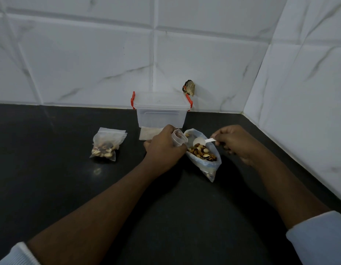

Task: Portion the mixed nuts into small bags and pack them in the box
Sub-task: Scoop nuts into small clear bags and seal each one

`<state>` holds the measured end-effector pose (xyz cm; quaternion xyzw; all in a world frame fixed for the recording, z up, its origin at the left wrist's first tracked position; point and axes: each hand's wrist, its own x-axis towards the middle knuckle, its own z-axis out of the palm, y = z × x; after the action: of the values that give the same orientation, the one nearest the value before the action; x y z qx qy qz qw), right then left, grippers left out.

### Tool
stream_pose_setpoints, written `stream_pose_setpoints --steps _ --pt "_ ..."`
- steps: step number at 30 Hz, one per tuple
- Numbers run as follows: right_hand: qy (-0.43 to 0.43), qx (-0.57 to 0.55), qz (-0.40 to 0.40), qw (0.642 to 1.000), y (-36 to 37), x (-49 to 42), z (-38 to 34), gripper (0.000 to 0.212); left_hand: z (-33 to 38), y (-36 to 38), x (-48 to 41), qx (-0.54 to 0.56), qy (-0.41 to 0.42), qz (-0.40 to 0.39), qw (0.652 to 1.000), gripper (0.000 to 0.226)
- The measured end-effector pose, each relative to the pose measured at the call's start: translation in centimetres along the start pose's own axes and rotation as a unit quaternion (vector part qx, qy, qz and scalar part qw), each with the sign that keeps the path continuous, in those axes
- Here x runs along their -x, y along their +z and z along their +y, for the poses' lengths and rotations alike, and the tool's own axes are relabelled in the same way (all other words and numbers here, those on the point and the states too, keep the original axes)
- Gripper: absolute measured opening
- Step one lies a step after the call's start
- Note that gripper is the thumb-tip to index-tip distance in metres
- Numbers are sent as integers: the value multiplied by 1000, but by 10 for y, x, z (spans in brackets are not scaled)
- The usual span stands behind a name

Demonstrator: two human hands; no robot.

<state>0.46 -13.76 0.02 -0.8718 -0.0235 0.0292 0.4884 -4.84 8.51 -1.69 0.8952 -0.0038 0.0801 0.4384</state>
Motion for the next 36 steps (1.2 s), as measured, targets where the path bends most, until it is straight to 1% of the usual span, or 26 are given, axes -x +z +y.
stream_pose_setpoints --steps 2,4,7,11,15,17,19,21,23,25,27,29,33,36 --pt "45 -61 -1 997 -3 -3 3 16 0 0 -1 4 6 0 1000 38" --pt "71 -108 -11 992 -5 -4 3 15 -1 0 -2 -1 9 6 1000 38" --pt "79 -166 -28 982 -5 -3 1 13 -2 0 -3 -4 8 9 1000 37" --pt "51 -221 -29 973 -3 0 -5 15 -4 1 -3 5 10 7 1000 36" --pt "-29 -265 -60 962 2 12 -17 18 -3 2 -2 -8 7 8 1000 39" --pt "-69 -243 -78 964 6 16 -21 17 -4 2 -2 0 9 7 1000 40" --pt "-114 -193 -96 970 10 20 -23 18 -5 2 -2 5 12 6 1000 38" --pt "-165 -95 -109 976 12 23 -25 19 -6 2 -2 3 16 8 1000 36" --pt "-198 -16 -118 973 10 26 -27 21 -6 3 -2 1 20 11 1000 37" --pt "-209 13 -102 972 4 27 -29 22 -6 2 -2 -5 21 6 1000 38" --pt "-217 45 -62 973 -7 23 -25 20 -5 2 -1 -14 22 3 1000 37" --pt "-217 96 -38 971 -22 17 -18 19 -3 1 0 -19 19 4 1000 34" --pt "-178 197 -55 962 -42 7 0 23 -1 1 0 -23 11 -1 1000 33" --pt "-186 244 -49 950 -26 2 6 20 -1 0 1 -23 11 -3 1000 35"
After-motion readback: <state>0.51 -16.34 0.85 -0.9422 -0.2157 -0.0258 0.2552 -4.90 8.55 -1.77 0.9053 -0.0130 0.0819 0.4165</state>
